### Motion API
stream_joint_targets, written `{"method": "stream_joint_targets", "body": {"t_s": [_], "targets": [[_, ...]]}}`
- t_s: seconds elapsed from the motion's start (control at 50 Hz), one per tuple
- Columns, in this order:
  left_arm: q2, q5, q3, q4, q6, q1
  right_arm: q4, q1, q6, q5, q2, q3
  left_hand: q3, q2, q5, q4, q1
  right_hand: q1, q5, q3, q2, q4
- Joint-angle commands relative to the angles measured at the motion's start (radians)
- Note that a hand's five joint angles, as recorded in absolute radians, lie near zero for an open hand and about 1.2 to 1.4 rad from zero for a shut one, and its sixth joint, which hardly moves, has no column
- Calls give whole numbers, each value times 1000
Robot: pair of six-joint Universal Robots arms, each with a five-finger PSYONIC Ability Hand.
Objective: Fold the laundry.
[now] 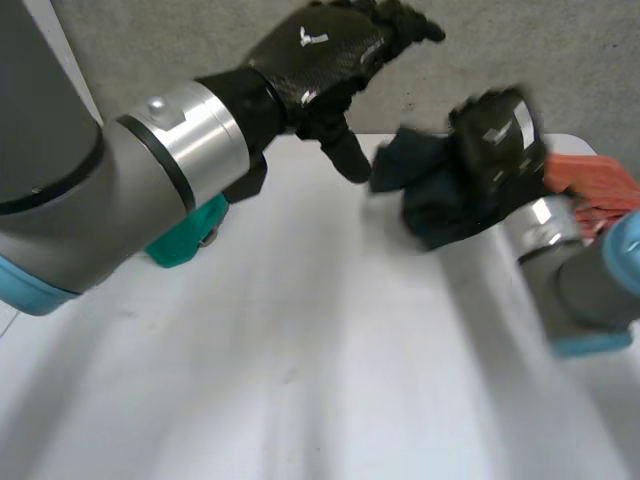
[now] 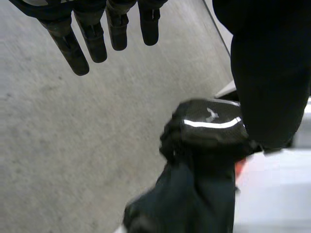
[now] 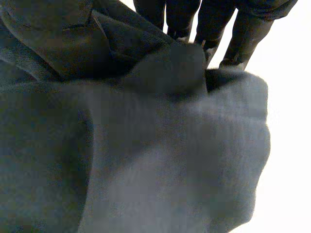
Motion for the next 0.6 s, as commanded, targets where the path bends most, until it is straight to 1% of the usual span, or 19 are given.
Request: {"method": "stream_joint_targets", "body": {"t_s": [0.02,0.1,0.16,0.18,0.22,0.24,0.28,0.32,0.38,0.4,0.46,0.54,0.56,0.6], "targets": [[18,0,2,24,-13,5,12,-225,144,-5,23,-268,12,17,3,23,31,317,283,212,222,206],[11,-2,-9,22,-13,0,19,-336,247,-21,174,-425,12,17,3,23,31,317,283,212,222,206],[2,0,-17,22,-13,-3,21,-385,273,-48,250,-505,12,17,3,23,31,317,283,212,222,206],[-1,0,-18,24,-13,-3,21,-423,293,-86,317,-561,12,17,3,23,31,317,283,212,222,206],[-12,0,-20,24,-13,-6,21,-460,301,-138,406,-626,12,17,4,23,31,317,283,212,222,206],[-18,0,-20,25,-13,-6,24,-489,303,-195,495,-696,15,20,6,26,34,317,283,212,222,206],[-25,0,-20,25,-13,-6,33,-502,304,-243,579,-762,15,20,6,26,34,317,283,212,222,206],[-39,0,-21,25,-13,-9,55,-517,303,-275,688,-851,15,20,6,26,34,317,283,212,222,206],[-53,-2,-24,24,-13,-15,75,-545,303,-281,771,-913,15,20,6,26,34,317,283,212,222,206],[-56,-2,-24,24,-13,-17,79,-566,301,-298,802,-930,15,20,6,26,34,317,283,212,222,206],[-61,-11,-26,21,-12,-21,79,-588,298,-323,818,-921,15,20,6,26,34,317,283,212,222,206],[-59,-25,-27,19,-12,-24,66,-611,298,-422,810,-853,18,23,9,29,37,317,283,212,222,206],[-56,-26,-27,19,-12,-24,59,-620,295,-467,802,-829,18,23,9,29,37,317,283,212,222,206],[-53,-28,-27,19,-12,-31,50,-629,290,-493,787,-813,18,23,9,29,37,317,283,212,222,206]]}}
